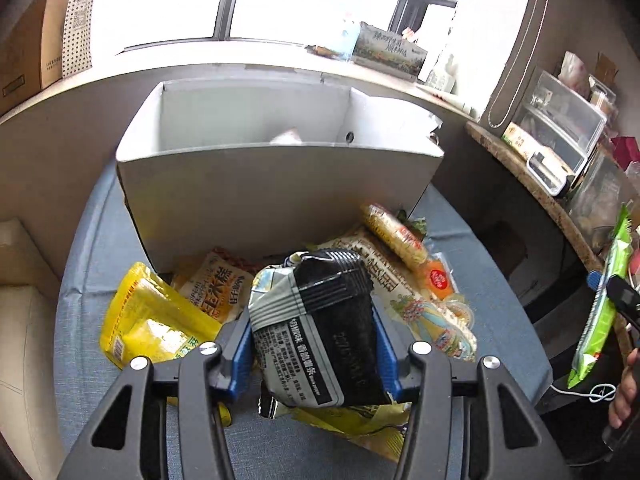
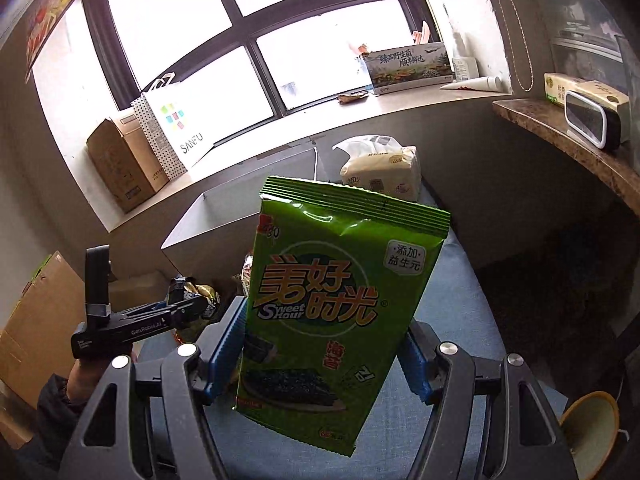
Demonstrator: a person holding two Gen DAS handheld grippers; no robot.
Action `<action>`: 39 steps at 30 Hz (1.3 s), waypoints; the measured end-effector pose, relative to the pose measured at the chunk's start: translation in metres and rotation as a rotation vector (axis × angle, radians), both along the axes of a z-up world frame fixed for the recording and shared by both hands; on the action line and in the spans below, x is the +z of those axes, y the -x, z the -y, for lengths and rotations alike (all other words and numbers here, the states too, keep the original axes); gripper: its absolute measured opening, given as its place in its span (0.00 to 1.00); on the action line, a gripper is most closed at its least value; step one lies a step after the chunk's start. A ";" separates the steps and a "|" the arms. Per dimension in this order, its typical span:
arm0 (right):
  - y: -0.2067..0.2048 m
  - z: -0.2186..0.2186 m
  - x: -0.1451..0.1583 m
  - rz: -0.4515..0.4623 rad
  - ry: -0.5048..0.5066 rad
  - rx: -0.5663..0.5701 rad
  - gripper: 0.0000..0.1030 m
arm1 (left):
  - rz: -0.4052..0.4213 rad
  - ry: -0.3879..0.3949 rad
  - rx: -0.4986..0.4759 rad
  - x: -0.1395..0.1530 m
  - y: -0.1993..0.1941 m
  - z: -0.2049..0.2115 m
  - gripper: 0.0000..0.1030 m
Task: Organize snacks
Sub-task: 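Carry both packs over the white box and open both tools, then grasp the yellow snack bag with the left tool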
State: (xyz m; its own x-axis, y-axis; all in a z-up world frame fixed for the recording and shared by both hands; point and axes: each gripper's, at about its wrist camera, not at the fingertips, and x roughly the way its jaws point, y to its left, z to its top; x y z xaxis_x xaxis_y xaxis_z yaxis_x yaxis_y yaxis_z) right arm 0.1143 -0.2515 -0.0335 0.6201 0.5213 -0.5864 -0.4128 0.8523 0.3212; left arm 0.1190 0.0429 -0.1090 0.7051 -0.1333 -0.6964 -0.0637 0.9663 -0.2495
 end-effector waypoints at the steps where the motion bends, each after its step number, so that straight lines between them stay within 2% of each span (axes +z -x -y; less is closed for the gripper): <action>1: 0.000 -0.001 0.000 0.006 0.000 0.003 0.71 | 0.030 0.005 0.015 0.008 0.008 -0.002 0.54; 4: -0.003 -0.009 0.001 0.012 -0.016 0.036 0.71 | 0.130 0.017 0.023 0.033 0.029 -0.005 0.54; 8: -0.023 -0.029 0.009 0.019 -0.038 0.109 0.71 | 0.261 -0.048 0.038 0.066 0.036 -0.010 0.54; 11: -0.047 -0.050 0.019 0.042 -0.037 0.162 0.71 | 0.293 -0.066 0.055 0.084 0.023 -0.024 0.54; 14: -0.081 -0.075 0.030 0.060 -0.023 0.201 0.71 | 0.305 -0.065 0.065 0.097 0.000 -0.041 0.54; 16: -0.108 -0.093 0.036 0.034 -0.018 0.252 0.71 | 0.303 -0.080 0.069 0.104 -0.016 -0.052 0.54; 21: -0.162 -0.131 0.051 0.028 -0.008 0.270 0.71 | 0.281 -0.129 0.069 0.117 -0.069 -0.064 0.54; 26: -0.209 -0.174 0.046 -0.029 0.052 0.279 0.71 | 0.241 -0.101 0.093 0.112 -0.117 -0.080 0.54; 28: -0.224 -0.186 0.039 -0.065 0.058 0.283 0.71 | 0.192 -0.096 0.091 0.103 -0.134 -0.086 0.54; 30: -0.235 -0.196 0.033 -0.068 0.087 0.271 0.75 | 0.154 -0.105 0.097 0.095 -0.146 -0.088 0.61; 31: -0.240 -0.201 0.030 -0.068 0.095 0.271 0.86 | 0.134 -0.122 0.109 0.092 -0.149 -0.089 0.75; 32: -0.244 -0.203 0.028 -0.065 0.096 0.260 0.97 | 0.117 -0.134 0.123 0.090 -0.151 -0.091 0.93; 33: -0.248 -0.203 0.026 -0.067 0.089 0.241 1.00 | 0.115 -0.130 0.129 0.088 -0.148 -0.093 1.00; 37: -0.254 -0.189 0.019 -0.119 -0.008 0.231 1.00 | 0.122 -0.101 0.138 0.088 -0.131 -0.104 1.00; 39: -0.249 -0.184 0.018 -0.101 0.028 0.210 1.00 | 0.134 -0.100 0.138 0.089 -0.119 -0.107 1.00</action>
